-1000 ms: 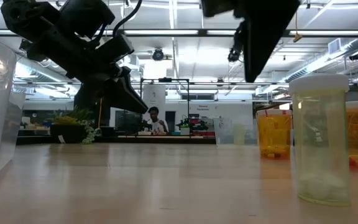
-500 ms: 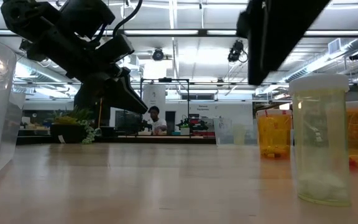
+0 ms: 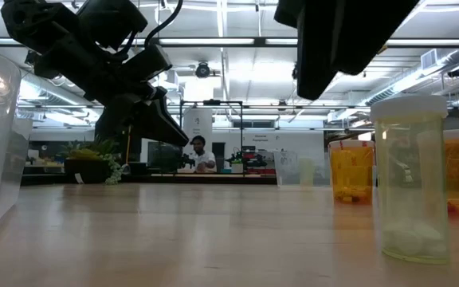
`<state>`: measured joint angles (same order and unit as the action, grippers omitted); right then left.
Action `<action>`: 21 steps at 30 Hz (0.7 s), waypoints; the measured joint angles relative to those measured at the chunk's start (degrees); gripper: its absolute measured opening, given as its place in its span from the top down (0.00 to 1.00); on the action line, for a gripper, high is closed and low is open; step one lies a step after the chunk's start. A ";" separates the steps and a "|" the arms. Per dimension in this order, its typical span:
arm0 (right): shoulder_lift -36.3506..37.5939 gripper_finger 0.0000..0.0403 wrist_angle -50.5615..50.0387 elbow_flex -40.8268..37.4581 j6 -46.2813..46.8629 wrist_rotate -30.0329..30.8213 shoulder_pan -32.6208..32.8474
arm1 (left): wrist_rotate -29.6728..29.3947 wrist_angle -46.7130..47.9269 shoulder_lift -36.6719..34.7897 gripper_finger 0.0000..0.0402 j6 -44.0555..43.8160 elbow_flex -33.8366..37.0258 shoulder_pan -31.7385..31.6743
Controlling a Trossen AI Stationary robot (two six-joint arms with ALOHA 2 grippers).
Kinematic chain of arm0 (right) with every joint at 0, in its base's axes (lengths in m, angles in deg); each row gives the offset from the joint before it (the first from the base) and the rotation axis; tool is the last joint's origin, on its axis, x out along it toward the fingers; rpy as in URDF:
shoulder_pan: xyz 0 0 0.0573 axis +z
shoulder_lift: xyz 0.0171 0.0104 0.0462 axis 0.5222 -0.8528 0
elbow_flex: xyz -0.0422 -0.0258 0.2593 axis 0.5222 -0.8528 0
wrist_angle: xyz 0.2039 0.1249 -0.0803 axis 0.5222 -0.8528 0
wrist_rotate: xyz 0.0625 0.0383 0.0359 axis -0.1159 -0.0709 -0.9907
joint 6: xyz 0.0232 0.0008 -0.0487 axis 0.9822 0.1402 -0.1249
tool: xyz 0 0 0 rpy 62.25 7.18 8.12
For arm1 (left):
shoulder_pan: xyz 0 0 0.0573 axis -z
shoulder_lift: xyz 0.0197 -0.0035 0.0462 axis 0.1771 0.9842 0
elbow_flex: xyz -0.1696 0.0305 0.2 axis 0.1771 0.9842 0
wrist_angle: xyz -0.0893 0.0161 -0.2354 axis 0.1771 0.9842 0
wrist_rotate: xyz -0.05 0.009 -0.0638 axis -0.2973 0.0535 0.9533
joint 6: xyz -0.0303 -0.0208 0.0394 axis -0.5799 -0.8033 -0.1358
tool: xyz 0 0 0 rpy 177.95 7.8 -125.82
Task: Pick and place medicine bottles into bin by pill shape (circle, oval)
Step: Put the small yellow pill bottle into the top transparent bin
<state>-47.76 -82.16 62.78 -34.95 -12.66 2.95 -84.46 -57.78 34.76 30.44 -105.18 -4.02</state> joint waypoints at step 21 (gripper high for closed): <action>-1.74 0.48 0.67 -5.02 -0.40 3.51 3.58 | 0.00 0.48 0.00 0.86 -0.42 0.00 0.00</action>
<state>-49.50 -81.49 57.76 -35.36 -9.15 6.53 -84.46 -57.30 34.76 30.02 -105.18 -4.02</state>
